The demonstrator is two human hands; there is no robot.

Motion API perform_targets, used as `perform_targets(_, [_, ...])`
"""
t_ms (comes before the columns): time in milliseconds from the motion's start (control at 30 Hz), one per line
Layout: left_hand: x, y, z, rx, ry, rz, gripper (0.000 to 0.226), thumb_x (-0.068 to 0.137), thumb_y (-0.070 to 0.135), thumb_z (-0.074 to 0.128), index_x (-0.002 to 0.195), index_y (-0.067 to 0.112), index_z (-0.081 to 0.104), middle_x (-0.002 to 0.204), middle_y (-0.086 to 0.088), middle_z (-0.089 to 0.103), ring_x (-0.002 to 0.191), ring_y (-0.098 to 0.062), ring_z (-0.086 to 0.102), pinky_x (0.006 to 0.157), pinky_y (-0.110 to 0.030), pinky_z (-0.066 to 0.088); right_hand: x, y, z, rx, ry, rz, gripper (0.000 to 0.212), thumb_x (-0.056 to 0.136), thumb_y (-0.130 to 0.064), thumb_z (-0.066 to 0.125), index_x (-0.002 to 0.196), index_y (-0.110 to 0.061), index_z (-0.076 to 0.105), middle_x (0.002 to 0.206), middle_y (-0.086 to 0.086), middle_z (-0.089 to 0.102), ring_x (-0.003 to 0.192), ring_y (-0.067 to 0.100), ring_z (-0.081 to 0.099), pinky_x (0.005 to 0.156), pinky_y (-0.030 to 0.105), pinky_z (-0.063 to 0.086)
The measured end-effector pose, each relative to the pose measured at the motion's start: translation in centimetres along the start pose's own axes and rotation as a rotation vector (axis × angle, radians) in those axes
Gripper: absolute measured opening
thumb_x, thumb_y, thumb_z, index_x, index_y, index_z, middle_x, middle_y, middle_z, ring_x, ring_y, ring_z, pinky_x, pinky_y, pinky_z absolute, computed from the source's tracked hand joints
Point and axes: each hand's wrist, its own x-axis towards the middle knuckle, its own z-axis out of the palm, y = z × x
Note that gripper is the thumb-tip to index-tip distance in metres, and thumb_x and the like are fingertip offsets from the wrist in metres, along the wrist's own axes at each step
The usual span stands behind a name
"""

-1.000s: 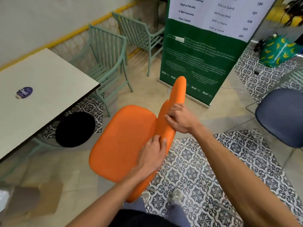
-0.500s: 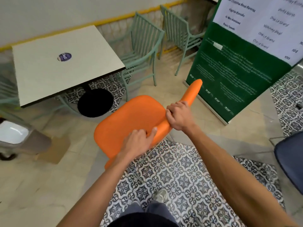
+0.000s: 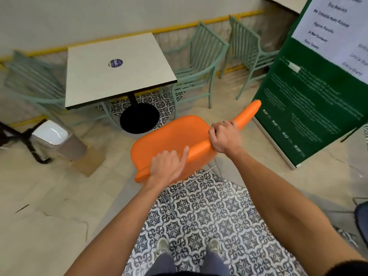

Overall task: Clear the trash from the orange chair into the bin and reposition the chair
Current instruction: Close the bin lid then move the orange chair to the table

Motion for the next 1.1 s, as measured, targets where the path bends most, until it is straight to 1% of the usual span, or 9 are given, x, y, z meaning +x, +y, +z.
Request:
perform_targets(67, [-0.6, 0.4, 0.3, 0.056, 0.025, -0.033, 0.089, 0.095, 0.084, 0.005, 0.076, 0.019, 0.062, 0.056, 0.005, 0.052, 0.046, -0.015, 0.048, 0.049, -0.021, 0.031, -0.1, 0.3, -0.2, -0.007, 0.005, -0.036, 0.041, 0.098, -0.038, 0.038, 0.075, -0.021, 0.067, 0.084, 0.006, 0.074, 0.083, 0.028, 0.065, 0.088, 0.043, 0.041])
perform_targets(200, [-1.2, 1.2, 0.9, 0.089, 0.083, -0.078, 0.095, 0.080, 0.100, 0.012, 0.094, 0.024, 0.066, 0.057, 0.004, 0.054, 0.052, -0.018, 0.056, 0.058, -0.029, 0.051, -0.8, 1.6, -0.7, -0.012, 0.005, -0.203, 0.049, 0.104, -0.055, 0.038, 0.080, -0.023, 0.067, 0.085, 0.005, 0.073, 0.088, 0.028, 0.067, 0.089, 0.043, 0.043])
perform_targets(300, [-2.0, 1.9, 1.1, 0.126, 0.138, -0.094, 0.096, 0.082, 0.100, 0.015, 0.106, 0.025, 0.071, 0.053, 0.006, 0.048, 0.051, -0.018, 0.055, 0.052, -0.028, 0.049, -1.3, 2.5, -1.5, -0.011, -0.001, -0.332, 0.056, 0.104, -0.064, 0.037, 0.086, -0.021, 0.069, 0.090, 0.007, 0.073, 0.092, 0.029, 0.068, 0.091, 0.043, 0.045])
perform_targets(433, [-3.5, 3.1, 1.8, 0.085, 0.135, -0.157, 0.101, 0.077, 0.103, 0.009, 0.102, 0.025, 0.068, 0.059, 0.001, 0.058, 0.055, -0.021, 0.062, 0.059, -0.036, 0.059, -1.9, 3.0, -1.7, 0.001, 0.004, -0.402, 0.055, 0.105, -0.059, 0.038, 0.087, -0.018, 0.070, 0.091, 0.009, 0.074, 0.093, 0.030, 0.067, 0.090, 0.043, 0.046])
perform_targets(600, [-7.0, 5.9, 2.6, 0.119, 0.166, -0.227, 0.097, 0.079, 0.101, 0.008, 0.099, 0.026, 0.068, 0.054, 0.008, 0.050, 0.046, -0.011, 0.052, 0.048, -0.026, 0.047, -3.1, 4.7, -1.2, 0.039, 0.090, -0.514, 0.042, 0.103, -0.046, 0.046, 0.079, -0.020, 0.068, 0.079, 0.004, 0.071, 0.078, 0.028, 0.068, 0.077, 0.041, 0.040])
perform_targets(767, [-10.4, 8.4, 3.5, 0.050, 0.268, -0.323, 0.073, 0.105, 0.072, 0.013, 0.080, 0.024, 0.062, 0.053, 0.008, 0.040, 0.038, -0.004, 0.038, 0.042, -0.019, 0.025, -5.0, 5.6, -0.8, 0.124, 0.153, -0.653, 0.044, 0.109, -0.040, 0.036, 0.081, -0.020, 0.063, 0.075, 0.002, 0.067, 0.070, 0.024, 0.061, 0.070, 0.038, 0.036])
perform_targets(900, [-11.4, 8.2, 4.3, 0.035, 0.350, -0.369, 0.057, 0.112, 0.046, 0.030, 0.067, 0.024, 0.057, 0.050, 0.009, 0.037, 0.035, 0.002, 0.027, 0.038, -0.016, 0.012, -6.0, 5.0, -0.2, 0.150, 0.148, -0.651, 0.040, 0.106, -0.042, 0.040, 0.080, -0.022, 0.063, 0.075, 0.000, 0.067, 0.071, 0.023, 0.060, 0.069, 0.038, 0.038])
perform_targets(1033, [-10.5, 7.0, 5.0, 0.090, 0.412, -0.360, 0.052, 0.107, 0.037, 0.037, 0.067, 0.018, 0.064, 0.060, 0.002, 0.060, 0.041, -0.015, 0.042, 0.041, -0.021, 0.032, -5.3, 4.1, 0.4, 0.193, 0.190, -0.620, 0.038, 0.100, -0.039, 0.042, 0.073, -0.022, 0.062, 0.068, -0.001, 0.063, 0.062, 0.021, 0.056, 0.063, 0.034, 0.034])
perform_targets(1100, [-9.7, 6.3, 4.9, 0.088, 0.456, -0.348, 0.047, 0.104, 0.033, 0.044, 0.067, 0.016, 0.067, 0.062, -0.001, 0.063, 0.044, -0.021, 0.052, 0.043, -0.026, 0.042, -4.7, 3.5, 0.5, 0.208, 0.203, -0.599, 0.035, 0.098, -0.038, 0.045, 0.071, -0.022, 0.062, 0.066, -0.001, 0.063, 0.060, 0.021, 0.056, 0.063, 0.034, 0.034])
